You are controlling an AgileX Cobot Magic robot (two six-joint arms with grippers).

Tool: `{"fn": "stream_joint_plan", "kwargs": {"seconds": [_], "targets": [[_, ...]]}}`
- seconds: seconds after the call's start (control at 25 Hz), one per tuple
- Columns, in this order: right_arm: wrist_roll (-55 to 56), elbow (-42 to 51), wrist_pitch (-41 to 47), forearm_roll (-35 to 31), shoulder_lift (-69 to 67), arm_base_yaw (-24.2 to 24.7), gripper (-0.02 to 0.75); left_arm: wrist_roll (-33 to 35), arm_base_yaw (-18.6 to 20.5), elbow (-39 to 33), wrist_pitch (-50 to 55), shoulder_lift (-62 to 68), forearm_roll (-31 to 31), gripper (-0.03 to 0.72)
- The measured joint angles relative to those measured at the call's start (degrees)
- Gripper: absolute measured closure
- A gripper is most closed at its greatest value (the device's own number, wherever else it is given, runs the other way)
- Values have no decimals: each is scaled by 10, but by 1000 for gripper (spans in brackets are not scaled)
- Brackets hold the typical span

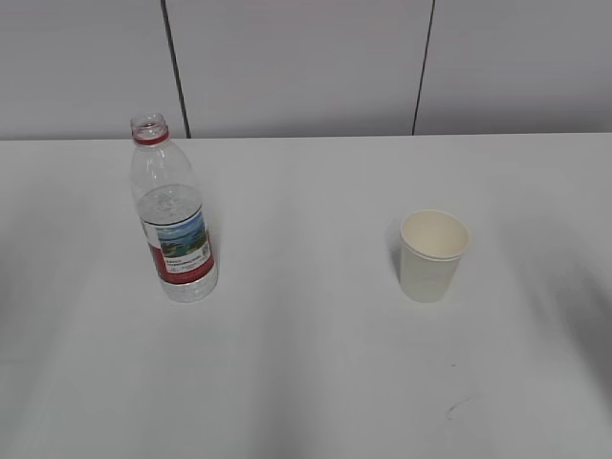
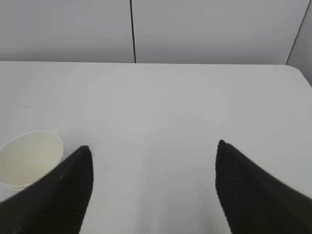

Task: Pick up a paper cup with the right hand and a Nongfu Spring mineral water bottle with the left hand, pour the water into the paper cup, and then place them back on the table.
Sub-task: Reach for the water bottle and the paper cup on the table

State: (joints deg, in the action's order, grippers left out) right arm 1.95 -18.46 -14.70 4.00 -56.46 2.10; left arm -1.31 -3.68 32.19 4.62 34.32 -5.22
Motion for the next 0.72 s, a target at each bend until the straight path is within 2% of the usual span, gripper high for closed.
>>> {"fn": "stream_joint_plan", "kwargs": {"seconds": [0.2,0.52,0.64,0.72], "targets": [[14,29,-78,0,-46,0,160,0,-21,-39,-151,128,5,287],[26,36,-192,10,-113,0,160,-9,-100,-129,-319,228,5,295],[79,50,-274,60,-152,0,160,-14,-121,-138,-327,238,5,295],[119,66,-332,126,-181,0,160,-15,-126,-140,-327,241,5,295]]}}
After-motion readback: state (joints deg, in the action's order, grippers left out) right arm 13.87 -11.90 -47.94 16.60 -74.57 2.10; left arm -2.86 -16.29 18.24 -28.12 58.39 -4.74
